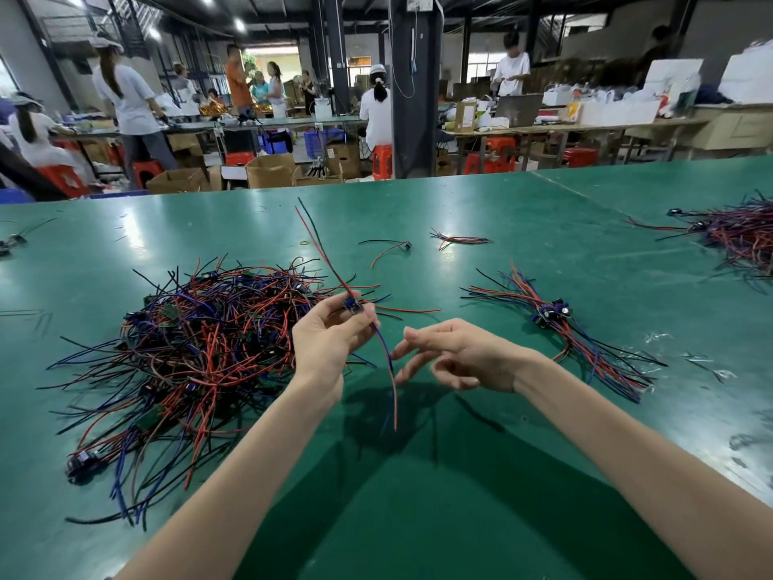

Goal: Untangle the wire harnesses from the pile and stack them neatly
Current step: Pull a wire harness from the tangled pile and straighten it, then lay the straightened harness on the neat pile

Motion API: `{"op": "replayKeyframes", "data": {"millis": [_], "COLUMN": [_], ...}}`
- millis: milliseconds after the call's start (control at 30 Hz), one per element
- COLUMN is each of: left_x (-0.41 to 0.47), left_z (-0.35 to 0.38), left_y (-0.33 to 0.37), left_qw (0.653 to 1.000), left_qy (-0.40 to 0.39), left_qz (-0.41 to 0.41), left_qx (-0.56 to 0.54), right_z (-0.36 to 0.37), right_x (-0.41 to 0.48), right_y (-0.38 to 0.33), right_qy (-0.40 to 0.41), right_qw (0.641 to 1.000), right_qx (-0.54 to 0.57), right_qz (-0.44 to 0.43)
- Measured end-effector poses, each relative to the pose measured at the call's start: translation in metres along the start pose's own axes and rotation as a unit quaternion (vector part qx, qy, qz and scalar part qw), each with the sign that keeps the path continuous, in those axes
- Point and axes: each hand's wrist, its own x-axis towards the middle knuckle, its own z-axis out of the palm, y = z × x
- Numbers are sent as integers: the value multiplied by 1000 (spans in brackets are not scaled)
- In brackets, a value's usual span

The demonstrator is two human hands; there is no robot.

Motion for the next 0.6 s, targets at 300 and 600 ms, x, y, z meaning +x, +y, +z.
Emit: {"op": "replayKeyframes", "data": {"millis": [300, 600], "left_x": [-6, -11], "left_z": [1, 6], "left_y": [-16, -14], "left_qw": [996, 981], "left_qy": [-60, -124], "left_qz": [-48, -114], "left_qx": [50, 96], "right_z": [22, -88], "right_x": [6, -42], "right_y": [1, -36], "right_qy": [120, 320], "right_qw": [991, 946], "right_qx": [49, 47], "right_qz": [-36, 23]}}
